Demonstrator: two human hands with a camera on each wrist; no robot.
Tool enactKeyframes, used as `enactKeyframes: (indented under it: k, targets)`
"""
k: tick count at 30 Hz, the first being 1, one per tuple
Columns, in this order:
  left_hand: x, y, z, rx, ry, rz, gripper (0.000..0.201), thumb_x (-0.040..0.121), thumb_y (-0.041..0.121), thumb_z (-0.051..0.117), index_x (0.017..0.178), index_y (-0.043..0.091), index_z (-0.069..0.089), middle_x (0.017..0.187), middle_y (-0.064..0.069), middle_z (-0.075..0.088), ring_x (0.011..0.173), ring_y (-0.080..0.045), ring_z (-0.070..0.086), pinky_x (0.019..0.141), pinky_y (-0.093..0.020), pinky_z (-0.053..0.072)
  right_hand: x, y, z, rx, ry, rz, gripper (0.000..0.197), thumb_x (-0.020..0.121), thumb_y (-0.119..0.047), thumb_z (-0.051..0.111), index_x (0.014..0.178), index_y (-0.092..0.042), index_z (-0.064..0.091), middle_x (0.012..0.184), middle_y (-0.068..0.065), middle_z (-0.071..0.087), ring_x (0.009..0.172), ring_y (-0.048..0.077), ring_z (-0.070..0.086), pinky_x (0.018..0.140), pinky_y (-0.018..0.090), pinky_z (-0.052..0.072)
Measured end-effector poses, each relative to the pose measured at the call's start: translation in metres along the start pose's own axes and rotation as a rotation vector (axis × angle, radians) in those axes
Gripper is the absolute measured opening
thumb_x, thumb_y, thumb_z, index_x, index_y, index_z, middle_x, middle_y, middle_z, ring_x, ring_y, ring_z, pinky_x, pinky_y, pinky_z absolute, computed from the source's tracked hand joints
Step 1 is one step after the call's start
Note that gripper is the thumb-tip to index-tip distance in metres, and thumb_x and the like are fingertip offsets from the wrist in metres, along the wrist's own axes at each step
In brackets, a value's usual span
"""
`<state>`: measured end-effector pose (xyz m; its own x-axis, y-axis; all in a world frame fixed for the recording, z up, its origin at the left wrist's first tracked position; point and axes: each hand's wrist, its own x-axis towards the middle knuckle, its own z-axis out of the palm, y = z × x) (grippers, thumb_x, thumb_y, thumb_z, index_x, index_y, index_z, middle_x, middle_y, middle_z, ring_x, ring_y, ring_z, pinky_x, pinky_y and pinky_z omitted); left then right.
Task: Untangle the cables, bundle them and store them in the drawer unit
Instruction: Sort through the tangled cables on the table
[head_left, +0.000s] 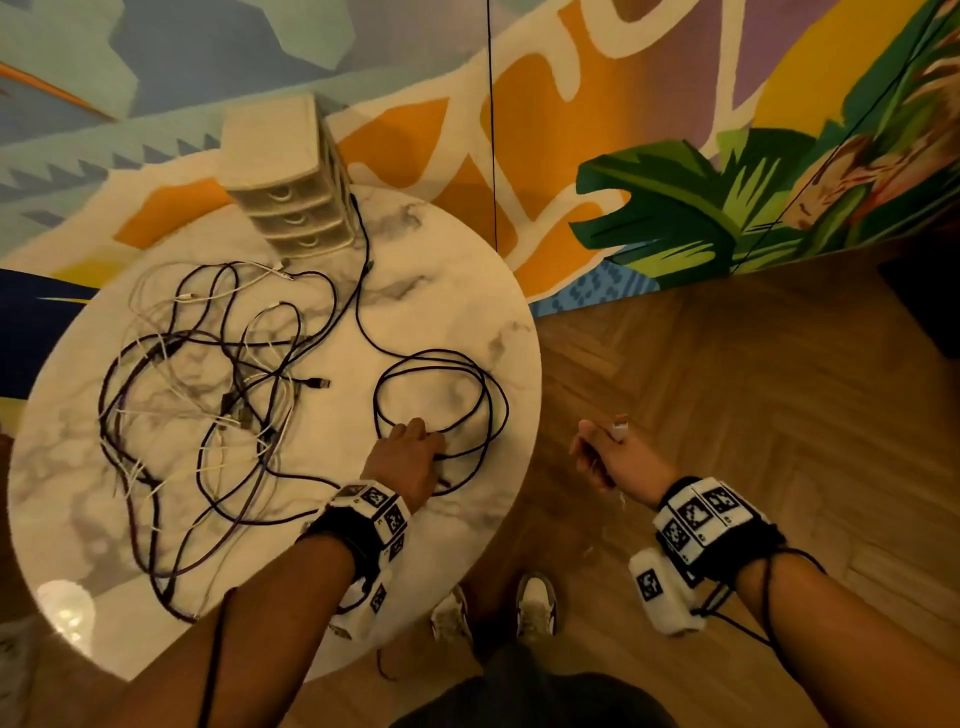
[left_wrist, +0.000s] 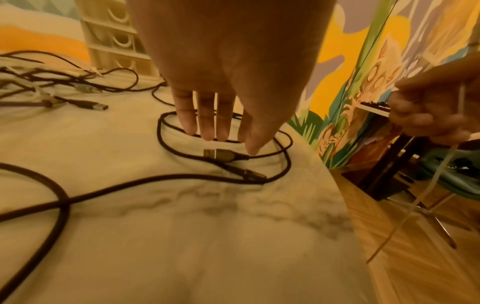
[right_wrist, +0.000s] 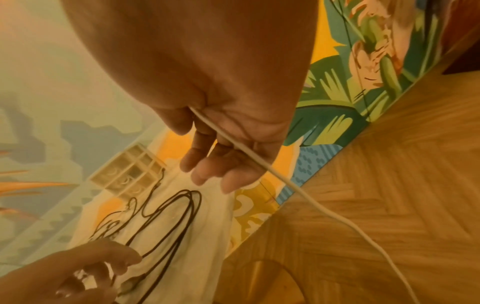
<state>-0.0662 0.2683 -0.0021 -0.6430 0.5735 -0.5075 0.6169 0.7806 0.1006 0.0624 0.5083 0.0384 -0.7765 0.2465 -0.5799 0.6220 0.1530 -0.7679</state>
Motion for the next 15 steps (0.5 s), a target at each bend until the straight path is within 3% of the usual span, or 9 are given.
enactKeyframes:
  k: [4, 9, 10, 12, 14, 15]
  targets:
    - [0.011, -0.002, 0.014, 0.102, 0.016, 0.030, 0.044, 0.087, 0.022, 0.053, 0.130, 0.017, 0.042, 0.133, -0.008, 0.036, 0.122, -0.029, 0.034, 0.098, -0.039, 0.034, -0.002, 0.013, 0.008, 0.004, 0.018, 0.063, 0.042, 0.102, -0.032, 0.032, 0.079, -0.010, 0.059, 0.062, 0.005, 0.056, 0.047, 0.015, 0.046, 0.039, 0.022, 0.039]
    - [0.010, 0.006, 0.003, -0.131, 0.213, 0.084, 0.030, 0.093, 0.027, 0.044, 0.121, 0.016, 0.049, 0.120, -0.004, 0.051, 0.113, -0.025, 0.045, 0.092, -0.037, 0.038, 0.002, 0.014, 0.017, 0.018, 0.049, 0.045, 0.033, 0.102, -0.026, 0.032, 0.083, -0.013, 0.056, 0.070, 0.007, 0.056, 0.043, 0.009, 0.047, 0.042, 0.023, 0.037]
    - [0.004, 0.009, -0.005, -0.191, 0.288, 0.109, 0.026, 0.093, 0.027, 0.045, 0.115, 0.016, 0.053, 0.114, -0.004, 0.055, 0.108, -0.025, 0.049, 0.088, -0.037, 0.040, 0.003, 0.012, 0.021, -0.017, 0.080, 0.002, 0.028, 0.102, -0.024, 0.034, 0.086, -0.017, 0.056, 0.079, 0.006, 0.057, 0.050, 0.009, 0.051, 0.047, 0.025, 0.040]
    - [-0.011, 0.017, -0.027, -0.333, 0.423, 0.189, 0.020, 0.092, 0.024, 0.050, 0.107, 0.014, 0.057, 0.103, -0.005, 0.059, 0.097, -0.026, 0.054, 0.081, -0.039, 0.046, 0.002, 0.006, 0.026, -0.196, 0.164, -0.156, 0.021, 0.099, -0.015, 0.039, 0.100, -0.029, 0.055, 0.107, 0.004, 0.055, 0.085, 0.013, 0.059, 0.071, 0.029, 0.049]
    - [-0.028, 0.025, -0.052, -0.454, 0.509, 0.262, 0.022, 0.090, 0.021, 0.054, 0.110, 0.013, 0.056, 0.102, -0.005, 0.061, 0.094, -0.024, 0.056, 0.078, -0.039, 0.049, 0.002, -0.009, 0.035, -0.355, 0.170, -0.374, 0.043, 0.093, -0.003, 0.044, 0.124, -0.031, 0.047, 0.138, 0.000, 0.038, 0.126, 0.014, 0.042, 0.100, 0.029, 0.041]
    - [-0.034, 0.029, -0.063, -0.495, 0.522, 0.297, 0.021, 0.090, 0.021, 0.055, 0.110, 0.014, 0.054, 0.102, -0.005, 0.061, 0.093, -0.021, 0.056, 0.078, -0.038, 0.050, 0.003, -0.022, 0.040, -0.379, 0.143, -0.444, 0.051, 0.090, -0.001, 0.046, 0.133, -0.030, 0.041, 0.147, -0.004, 0.028, 0.136, 0.012, 0.031, 0.107, 0.027, 0.034]
